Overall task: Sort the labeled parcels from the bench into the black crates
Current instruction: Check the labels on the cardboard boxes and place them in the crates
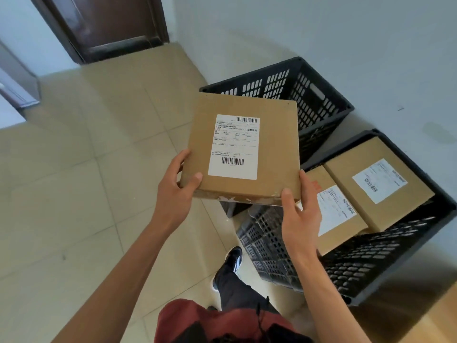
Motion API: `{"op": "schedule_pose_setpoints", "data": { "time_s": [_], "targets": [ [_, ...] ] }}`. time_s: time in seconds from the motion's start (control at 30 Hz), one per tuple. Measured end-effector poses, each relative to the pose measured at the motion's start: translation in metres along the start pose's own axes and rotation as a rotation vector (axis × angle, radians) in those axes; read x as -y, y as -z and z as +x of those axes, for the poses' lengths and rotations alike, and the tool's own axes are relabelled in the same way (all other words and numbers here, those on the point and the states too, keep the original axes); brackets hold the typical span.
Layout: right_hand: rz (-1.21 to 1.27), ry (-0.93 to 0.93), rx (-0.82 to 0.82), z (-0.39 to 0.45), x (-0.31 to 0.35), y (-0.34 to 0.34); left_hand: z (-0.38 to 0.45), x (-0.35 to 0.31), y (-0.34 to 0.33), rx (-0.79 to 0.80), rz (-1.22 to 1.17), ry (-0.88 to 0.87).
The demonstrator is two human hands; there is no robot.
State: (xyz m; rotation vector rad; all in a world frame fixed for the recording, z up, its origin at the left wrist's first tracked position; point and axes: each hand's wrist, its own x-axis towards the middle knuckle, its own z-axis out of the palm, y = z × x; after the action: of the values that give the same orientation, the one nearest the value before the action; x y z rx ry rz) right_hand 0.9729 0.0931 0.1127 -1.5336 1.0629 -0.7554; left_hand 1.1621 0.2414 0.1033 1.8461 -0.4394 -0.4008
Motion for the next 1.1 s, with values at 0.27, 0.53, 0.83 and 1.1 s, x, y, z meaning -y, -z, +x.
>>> {"op": "schedule_pose_setpoints", "data": {
  "time_s": [0.27, 0.53, 0.83, 1.1],
  "targets": [
    [0.025, -0.042, -0.048, 0.103, 0.009, -0.039, 0.107, -0.022, -0.023, 0.037, 0.060, -0.002],
    [0.006, -0.091, -0.041, 0.163, 0.021, -0.084, 0.199, -0.027, -0.026, 0.091, 0.040, -0.002],
    [-0.107, -0.151, -0.207, 0.208, 0.037, -0.154, 0.316, -0.019, -0.021, 0.319, 0.045, 0.018],
    [-0.175, -0.275, -0.388, 0.219, 0.037, -0.198, 0.402, -0.027, -0.033, 0.626, 0.110, -0.050]
  ]
}}
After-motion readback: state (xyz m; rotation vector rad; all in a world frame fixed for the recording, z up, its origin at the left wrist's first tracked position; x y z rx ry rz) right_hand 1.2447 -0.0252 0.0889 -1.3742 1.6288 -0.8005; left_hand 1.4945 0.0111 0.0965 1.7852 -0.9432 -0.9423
